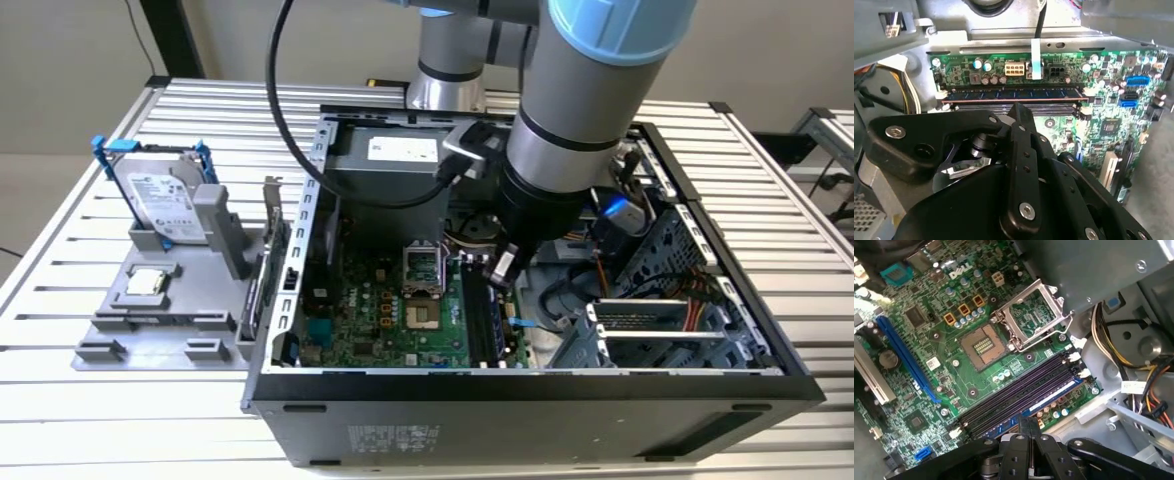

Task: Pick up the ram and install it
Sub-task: 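Press down the ram until it locks into place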

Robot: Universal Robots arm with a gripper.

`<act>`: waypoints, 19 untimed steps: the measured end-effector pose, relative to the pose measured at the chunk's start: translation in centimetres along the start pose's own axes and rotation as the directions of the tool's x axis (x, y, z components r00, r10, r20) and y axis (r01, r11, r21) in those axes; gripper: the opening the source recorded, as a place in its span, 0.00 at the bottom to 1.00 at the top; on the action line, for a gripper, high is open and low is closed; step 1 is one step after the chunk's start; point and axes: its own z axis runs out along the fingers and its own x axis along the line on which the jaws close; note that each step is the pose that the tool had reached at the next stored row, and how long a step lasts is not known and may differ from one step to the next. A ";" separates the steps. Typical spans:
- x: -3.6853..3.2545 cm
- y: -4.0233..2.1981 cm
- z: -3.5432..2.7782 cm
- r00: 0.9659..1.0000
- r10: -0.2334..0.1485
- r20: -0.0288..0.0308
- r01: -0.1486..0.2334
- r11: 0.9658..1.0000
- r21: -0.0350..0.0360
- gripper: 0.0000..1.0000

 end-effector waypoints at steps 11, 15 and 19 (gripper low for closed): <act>0.00 0.00 0.00 0.989 -0.146 0.003 0.146 0.989 0.007 0.00; 0.00 0.00 0.01 0.980 -0.199 0.004 0.199 0.980 0.010 0.00; 0.00 0.00 0.01 0.968 -0.252 0.005 0.252 0.968 0.012 0.00</act>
